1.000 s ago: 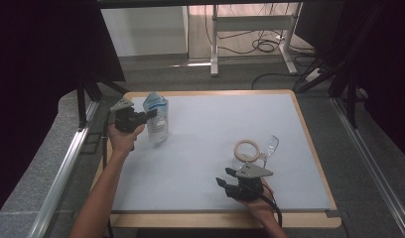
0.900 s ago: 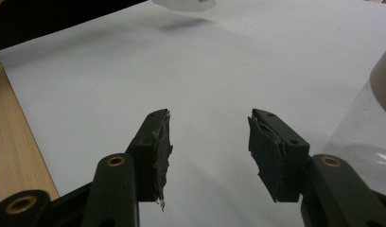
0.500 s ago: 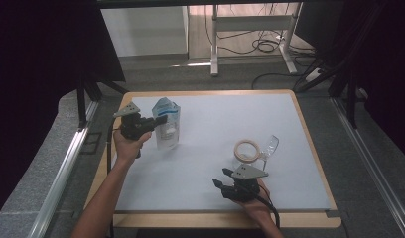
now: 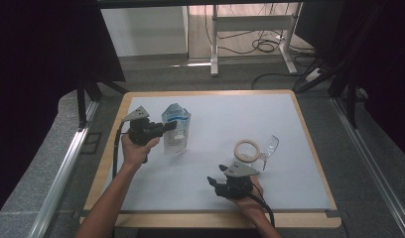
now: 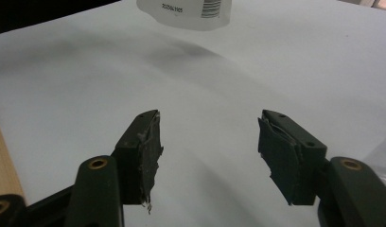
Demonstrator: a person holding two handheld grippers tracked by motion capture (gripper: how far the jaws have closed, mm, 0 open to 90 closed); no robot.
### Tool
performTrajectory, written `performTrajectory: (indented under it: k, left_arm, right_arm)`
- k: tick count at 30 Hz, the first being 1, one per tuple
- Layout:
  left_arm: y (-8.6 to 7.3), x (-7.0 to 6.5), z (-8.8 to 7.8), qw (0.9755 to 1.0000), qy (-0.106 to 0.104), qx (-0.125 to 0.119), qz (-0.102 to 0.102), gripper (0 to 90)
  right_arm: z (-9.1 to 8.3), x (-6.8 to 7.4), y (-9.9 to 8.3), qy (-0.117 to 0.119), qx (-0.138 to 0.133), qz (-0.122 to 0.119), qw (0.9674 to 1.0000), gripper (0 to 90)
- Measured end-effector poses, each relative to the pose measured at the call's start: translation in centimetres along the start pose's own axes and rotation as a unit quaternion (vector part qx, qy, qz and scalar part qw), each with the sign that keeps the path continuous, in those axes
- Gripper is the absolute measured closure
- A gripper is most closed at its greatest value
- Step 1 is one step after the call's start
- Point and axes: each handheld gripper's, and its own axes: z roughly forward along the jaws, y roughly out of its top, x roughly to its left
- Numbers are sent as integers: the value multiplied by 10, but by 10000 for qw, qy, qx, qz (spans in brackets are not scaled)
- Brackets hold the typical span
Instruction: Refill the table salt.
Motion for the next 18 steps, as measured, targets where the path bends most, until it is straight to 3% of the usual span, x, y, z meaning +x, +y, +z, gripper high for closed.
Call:
performTrajectory:
  k: [10, 18]
  left_arm:
    - [1, -17, 3, 9998, -151, 17, 108, 900]
    - [2, -33, 8, 9991, -389, 49, 154, 900]
  right_arm:
    - [13, 3, 3, -16, 83, -18, 10000, 391]
    - [21, 6, 6, -103, 68, -73, 9999, 385]
